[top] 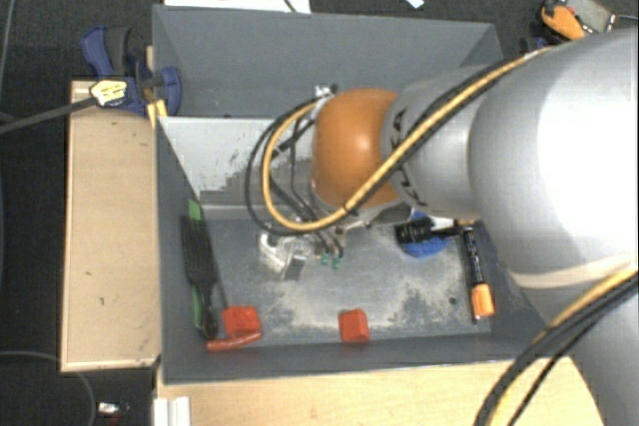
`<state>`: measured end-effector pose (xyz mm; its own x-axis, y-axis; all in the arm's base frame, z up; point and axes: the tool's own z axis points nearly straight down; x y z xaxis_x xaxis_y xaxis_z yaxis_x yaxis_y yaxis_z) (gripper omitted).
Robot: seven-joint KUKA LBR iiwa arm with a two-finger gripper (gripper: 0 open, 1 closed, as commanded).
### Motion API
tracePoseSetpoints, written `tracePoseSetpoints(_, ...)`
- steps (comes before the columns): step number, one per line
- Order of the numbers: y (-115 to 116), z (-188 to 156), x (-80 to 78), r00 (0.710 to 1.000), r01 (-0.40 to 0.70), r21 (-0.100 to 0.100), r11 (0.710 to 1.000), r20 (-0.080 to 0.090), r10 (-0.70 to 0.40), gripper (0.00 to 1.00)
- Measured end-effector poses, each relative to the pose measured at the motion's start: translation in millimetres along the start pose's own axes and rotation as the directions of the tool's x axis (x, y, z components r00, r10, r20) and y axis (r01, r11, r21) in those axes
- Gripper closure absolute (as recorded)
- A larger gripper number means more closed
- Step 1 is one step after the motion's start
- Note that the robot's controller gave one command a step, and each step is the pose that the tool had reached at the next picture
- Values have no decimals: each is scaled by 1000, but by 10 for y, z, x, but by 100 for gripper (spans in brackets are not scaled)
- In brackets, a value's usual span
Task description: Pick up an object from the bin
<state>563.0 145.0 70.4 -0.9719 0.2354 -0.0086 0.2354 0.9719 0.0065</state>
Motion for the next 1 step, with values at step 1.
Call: tracePoseSetpoints(1, 0, 0, 0, 1000, 0, 0, 1000, 0, 0, 100)
